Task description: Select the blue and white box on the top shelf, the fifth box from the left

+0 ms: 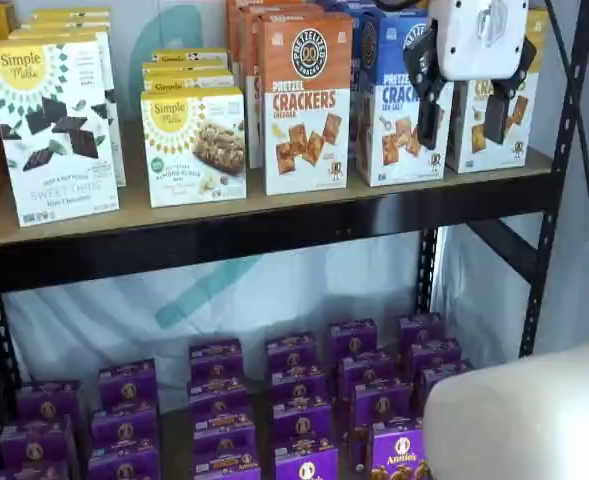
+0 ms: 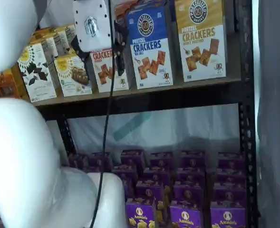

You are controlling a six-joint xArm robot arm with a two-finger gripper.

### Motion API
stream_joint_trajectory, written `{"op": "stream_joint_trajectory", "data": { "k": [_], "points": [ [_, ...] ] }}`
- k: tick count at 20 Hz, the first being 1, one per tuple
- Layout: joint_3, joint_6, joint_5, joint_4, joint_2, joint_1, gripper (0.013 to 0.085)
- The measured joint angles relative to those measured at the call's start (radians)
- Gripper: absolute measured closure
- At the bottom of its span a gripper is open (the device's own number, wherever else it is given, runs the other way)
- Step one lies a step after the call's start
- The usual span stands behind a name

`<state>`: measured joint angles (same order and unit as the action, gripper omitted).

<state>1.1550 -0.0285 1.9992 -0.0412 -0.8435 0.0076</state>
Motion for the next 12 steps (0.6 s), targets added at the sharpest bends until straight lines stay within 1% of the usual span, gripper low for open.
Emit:
{"op": "stream_joint_trajectory", "data": {
  "k": [6,12],
  "points": [
    [-0.014,0.004,-0.024,-0.004,-0.012,-0.006,0.0130],
    [-0.033,0.017,-0.065,0.013,-0.008,-0.012,0.0130]
  ]
}}
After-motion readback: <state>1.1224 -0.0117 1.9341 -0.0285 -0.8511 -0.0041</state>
